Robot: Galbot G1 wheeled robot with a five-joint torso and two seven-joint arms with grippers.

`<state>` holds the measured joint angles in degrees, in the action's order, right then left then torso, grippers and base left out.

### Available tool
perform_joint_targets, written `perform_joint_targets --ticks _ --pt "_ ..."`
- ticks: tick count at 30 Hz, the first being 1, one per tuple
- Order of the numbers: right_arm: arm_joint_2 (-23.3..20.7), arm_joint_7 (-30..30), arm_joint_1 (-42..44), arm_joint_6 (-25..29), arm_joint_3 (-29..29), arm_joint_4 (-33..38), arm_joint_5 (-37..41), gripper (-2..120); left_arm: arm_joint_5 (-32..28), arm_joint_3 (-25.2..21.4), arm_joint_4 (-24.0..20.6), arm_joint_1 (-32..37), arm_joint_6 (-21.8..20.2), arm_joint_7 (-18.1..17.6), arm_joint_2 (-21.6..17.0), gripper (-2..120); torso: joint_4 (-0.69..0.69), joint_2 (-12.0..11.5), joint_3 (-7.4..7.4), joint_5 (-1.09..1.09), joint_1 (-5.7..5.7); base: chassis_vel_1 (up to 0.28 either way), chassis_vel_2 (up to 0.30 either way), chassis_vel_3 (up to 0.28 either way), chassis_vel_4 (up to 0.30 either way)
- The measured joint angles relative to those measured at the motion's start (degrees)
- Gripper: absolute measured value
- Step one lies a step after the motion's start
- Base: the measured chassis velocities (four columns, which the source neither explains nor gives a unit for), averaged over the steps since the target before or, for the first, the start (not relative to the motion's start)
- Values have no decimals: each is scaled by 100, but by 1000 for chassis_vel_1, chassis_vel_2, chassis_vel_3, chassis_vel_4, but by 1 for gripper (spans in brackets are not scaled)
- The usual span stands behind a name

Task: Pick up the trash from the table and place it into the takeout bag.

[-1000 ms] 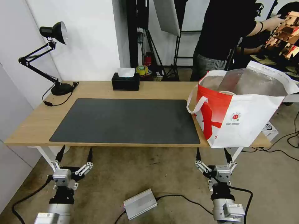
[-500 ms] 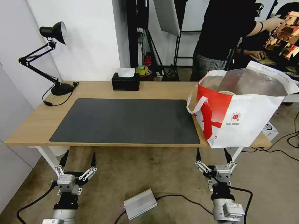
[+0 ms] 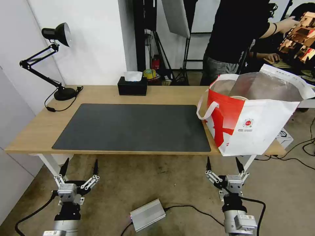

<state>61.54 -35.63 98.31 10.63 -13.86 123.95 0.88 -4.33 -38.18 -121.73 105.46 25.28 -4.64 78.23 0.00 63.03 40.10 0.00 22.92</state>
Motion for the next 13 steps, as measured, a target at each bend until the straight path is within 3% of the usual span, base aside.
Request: perform_joint_targets --ticks 13 --pt "10 -2 24 8 2 -27 -10 100 17 11 26 -25 1 -11 -1 100 0 0 0 0 0 0 0 0 0"
